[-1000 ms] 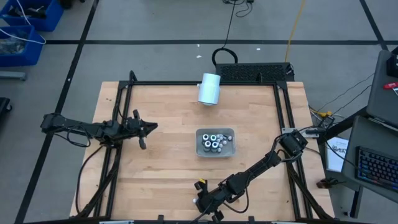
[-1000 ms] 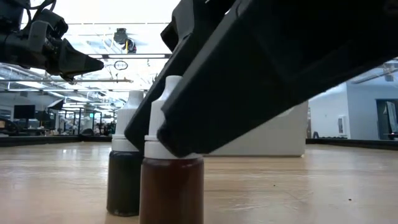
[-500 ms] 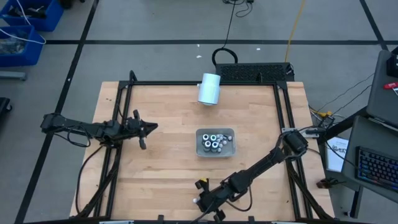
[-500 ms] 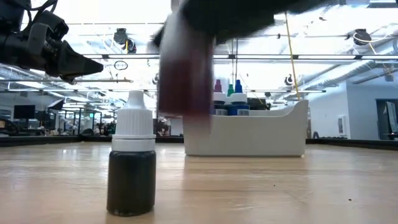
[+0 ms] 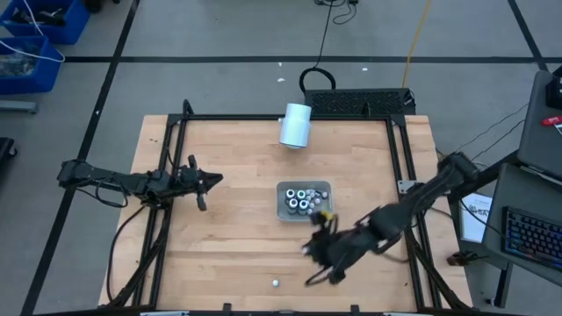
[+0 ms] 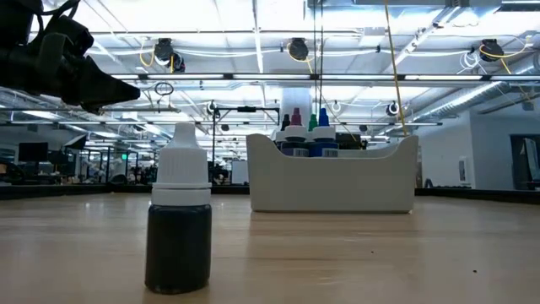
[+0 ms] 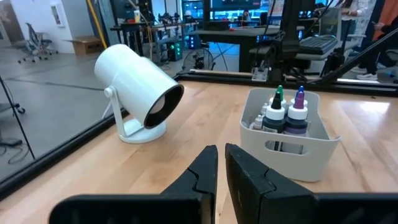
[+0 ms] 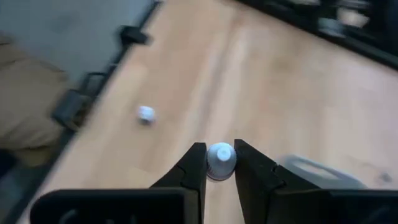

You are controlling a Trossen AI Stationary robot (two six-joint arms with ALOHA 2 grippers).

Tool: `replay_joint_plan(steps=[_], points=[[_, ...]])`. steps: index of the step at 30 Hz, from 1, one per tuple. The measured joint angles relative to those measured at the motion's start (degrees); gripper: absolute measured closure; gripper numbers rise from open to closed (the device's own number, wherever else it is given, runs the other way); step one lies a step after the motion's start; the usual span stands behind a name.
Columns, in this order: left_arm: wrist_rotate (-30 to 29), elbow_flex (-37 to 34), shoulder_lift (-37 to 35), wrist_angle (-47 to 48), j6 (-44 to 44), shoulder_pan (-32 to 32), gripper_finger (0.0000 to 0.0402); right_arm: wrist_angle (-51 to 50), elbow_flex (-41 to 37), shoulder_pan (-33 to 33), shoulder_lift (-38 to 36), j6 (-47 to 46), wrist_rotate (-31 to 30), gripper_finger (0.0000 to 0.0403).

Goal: Pick & Place food coloring
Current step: Put the small red food coloring bottle into the gray bin

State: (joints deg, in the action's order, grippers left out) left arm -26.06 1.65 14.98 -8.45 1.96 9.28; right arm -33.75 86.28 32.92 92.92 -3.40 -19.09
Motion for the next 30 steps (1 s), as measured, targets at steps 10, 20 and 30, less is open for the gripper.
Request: replay_joint_plan(steps=[10,20,30], points=[[0.0,0.0,0.0,5.4,4.4,0.0,0.0366,17.7,-32.0,-9.0,-18.0,-5.1,-8.9,0.0354],[0.0,0.0,0.0,5.4,6.4,0.0,0.0366,25.3,-46.9,-18.3,-25.8,-7.9,-4.6,0.0353],[0.4,0.0,0.0,2.9,4.0,0.0,0.0366,25.6,-46.9,-24.2,-25.8,-1.9,4.3,0.0353]])
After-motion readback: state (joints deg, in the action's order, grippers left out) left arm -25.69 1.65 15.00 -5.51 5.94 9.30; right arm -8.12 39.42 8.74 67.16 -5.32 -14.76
